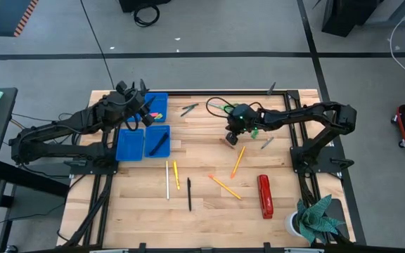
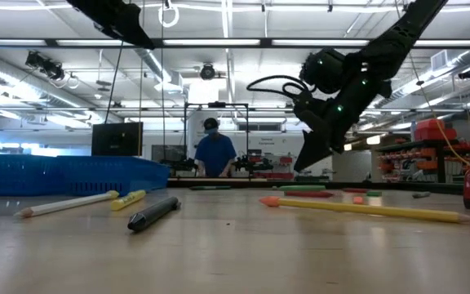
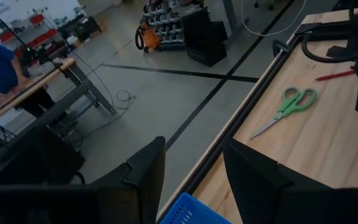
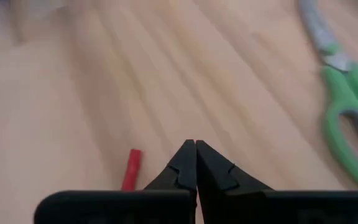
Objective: Sort crayons/erasers/pens/pencils in bins
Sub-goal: Put the red crayon into the top left blue bin
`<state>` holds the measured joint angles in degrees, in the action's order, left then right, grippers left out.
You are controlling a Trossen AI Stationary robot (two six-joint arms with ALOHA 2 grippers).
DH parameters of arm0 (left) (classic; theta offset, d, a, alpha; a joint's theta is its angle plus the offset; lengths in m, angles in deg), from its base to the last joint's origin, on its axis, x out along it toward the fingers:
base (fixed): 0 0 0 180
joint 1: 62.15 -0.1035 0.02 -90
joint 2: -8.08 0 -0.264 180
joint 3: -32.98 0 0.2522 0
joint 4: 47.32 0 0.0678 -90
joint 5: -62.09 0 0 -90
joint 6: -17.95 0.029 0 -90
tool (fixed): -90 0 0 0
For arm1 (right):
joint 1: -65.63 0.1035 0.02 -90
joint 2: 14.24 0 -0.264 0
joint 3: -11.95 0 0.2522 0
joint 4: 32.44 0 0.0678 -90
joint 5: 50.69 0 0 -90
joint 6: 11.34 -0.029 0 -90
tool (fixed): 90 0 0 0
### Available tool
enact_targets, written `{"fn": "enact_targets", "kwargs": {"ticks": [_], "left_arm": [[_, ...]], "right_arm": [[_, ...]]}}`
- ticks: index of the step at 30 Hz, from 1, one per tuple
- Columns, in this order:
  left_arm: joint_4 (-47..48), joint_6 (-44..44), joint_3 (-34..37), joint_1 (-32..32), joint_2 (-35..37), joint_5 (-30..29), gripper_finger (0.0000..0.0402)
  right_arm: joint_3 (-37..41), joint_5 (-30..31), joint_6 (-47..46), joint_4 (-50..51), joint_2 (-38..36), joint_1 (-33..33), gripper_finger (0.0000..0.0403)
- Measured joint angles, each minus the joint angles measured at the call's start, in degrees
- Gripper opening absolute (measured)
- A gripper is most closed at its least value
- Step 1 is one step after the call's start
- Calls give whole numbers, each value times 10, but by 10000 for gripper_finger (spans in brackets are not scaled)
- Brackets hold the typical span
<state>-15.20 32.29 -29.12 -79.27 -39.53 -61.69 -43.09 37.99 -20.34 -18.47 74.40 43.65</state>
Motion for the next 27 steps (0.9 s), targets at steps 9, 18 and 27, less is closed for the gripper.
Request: {"fn": "enact_targets", "kwargs": {"ticks": [9,18,27], "left_arm": [[-3,-6,0,0,0,0,172],[-1,-9,0,0,0,0,172],[4,3,0,0,0,0,172]], "right_arm": [[-114,28,24,171,0,167,67],[-238,83,-66,329,96,242,118],[-358,83,-115,450,260,244,111]]}}
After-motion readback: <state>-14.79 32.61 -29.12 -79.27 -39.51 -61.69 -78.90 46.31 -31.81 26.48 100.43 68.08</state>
